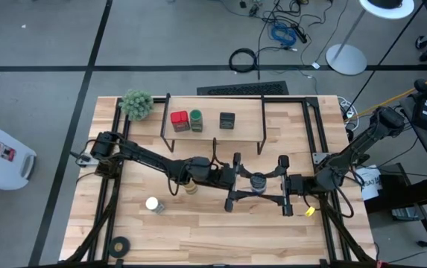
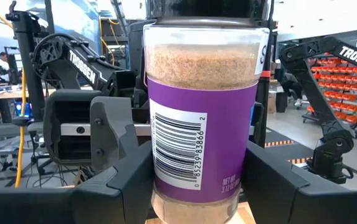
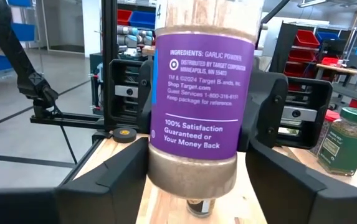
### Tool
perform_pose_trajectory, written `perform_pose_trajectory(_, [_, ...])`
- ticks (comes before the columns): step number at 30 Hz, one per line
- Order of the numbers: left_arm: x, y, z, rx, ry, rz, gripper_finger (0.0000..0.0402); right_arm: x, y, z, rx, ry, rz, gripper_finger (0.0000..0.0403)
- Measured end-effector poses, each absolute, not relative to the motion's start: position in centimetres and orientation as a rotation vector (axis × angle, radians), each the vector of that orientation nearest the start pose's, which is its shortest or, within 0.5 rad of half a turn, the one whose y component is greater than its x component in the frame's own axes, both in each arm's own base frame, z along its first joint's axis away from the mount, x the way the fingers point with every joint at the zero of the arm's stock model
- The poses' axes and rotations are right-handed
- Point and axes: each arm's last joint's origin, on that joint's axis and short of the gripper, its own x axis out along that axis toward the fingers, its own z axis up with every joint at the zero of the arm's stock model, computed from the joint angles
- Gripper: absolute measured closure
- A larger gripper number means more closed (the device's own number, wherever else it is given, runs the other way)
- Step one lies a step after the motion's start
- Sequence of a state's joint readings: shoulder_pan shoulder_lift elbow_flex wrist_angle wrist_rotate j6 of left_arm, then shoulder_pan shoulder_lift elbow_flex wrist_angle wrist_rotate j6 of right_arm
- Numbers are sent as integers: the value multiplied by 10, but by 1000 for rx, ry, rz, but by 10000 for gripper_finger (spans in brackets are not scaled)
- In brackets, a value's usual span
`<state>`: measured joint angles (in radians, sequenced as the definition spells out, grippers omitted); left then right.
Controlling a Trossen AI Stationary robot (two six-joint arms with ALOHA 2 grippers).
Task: Shelf spices
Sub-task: Put the black seasoning bottle on the shelf aligned with the other black seasoning can
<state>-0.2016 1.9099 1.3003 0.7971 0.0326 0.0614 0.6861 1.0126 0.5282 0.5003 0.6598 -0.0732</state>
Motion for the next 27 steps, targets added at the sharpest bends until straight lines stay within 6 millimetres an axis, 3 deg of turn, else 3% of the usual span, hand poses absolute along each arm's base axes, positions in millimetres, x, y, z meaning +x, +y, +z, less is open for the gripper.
perform_pose_trajectory(7, [429,-89,280,46,-196,-224,188,178,123,268,-61,-12,26,185])
perform_pose_trajectory(17, [429,-88,280,44,-196,-220,186,178,123,268,-71,-12,27,188])
perform_pose_trajectory(27, [429,-89,280,33,-197,-223,106,178,123,267,-95,-5,35,188])
